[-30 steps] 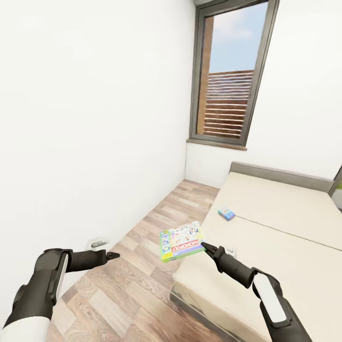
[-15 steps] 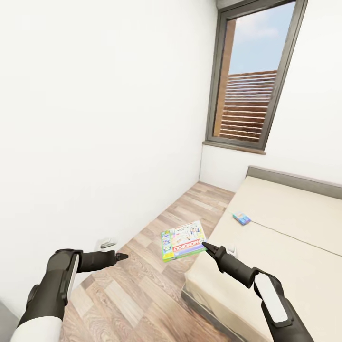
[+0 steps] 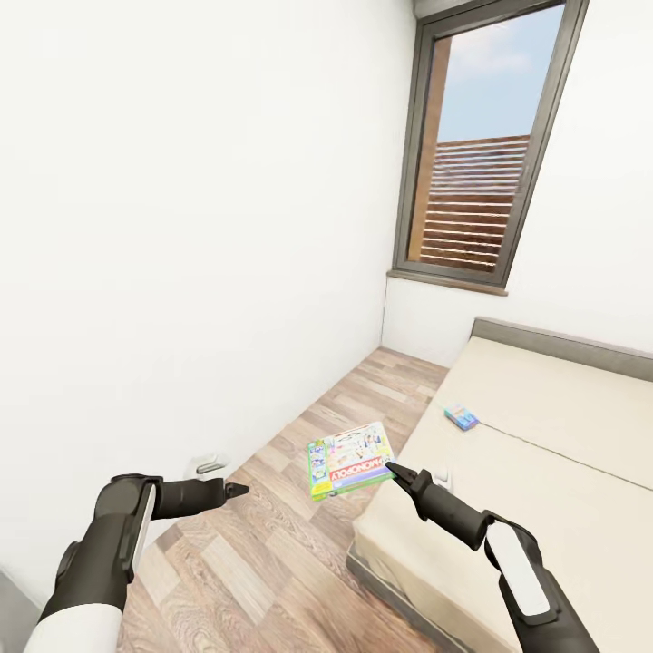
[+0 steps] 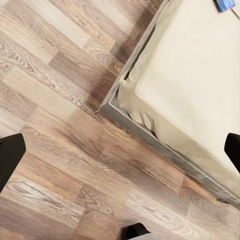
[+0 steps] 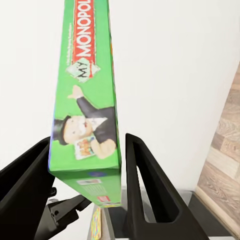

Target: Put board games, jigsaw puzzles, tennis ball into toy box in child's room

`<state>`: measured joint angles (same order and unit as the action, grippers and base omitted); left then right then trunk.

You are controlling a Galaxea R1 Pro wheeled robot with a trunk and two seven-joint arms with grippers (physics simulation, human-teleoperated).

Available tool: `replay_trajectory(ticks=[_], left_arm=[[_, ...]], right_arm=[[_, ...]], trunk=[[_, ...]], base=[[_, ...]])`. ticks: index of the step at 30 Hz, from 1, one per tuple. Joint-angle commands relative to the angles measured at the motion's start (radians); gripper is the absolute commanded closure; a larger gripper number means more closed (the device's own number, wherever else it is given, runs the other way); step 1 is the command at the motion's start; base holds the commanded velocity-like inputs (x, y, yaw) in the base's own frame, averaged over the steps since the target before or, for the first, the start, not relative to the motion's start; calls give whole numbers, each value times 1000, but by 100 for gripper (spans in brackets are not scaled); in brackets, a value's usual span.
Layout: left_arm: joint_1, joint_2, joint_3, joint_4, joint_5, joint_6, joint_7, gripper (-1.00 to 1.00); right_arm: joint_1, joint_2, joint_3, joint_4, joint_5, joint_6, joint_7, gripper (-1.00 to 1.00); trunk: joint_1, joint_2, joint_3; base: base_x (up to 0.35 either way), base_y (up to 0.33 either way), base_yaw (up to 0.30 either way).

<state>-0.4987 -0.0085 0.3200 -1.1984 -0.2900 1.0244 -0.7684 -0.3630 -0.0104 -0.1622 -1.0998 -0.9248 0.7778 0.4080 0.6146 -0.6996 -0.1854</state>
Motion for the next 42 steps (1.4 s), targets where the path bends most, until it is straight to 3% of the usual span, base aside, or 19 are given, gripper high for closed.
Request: replay_trajectory(ticks=[1, 9, 24, 42], left_arm=[[-1, -1, 3, -1, -9, 4, -10, -100], [0, -1, 1, -1, -9, 1, -8, -100], [0, -1, 1, -1, -9, 0, -11, -100], [0, -1, 1, -1, -9, 1, -14, -100]], right_arm=[[-1, 0, -2, 0, 0, 6, 3, 100], [-2, 1, -2, 0, 1, 6, 3, 100], [-2, 0, -2, 0, 1, 6, 3, 100], [-2, 0, -2, 0, 1, 6, 3, 100]], trunk=[[0, -1, -2], [0, -1, 0], [0, -1, 14], [0, -1, 31]], base=[[0, 0, 0], [-85, -114, 35], [-189, -207, 225], [-49, -17, 240]])
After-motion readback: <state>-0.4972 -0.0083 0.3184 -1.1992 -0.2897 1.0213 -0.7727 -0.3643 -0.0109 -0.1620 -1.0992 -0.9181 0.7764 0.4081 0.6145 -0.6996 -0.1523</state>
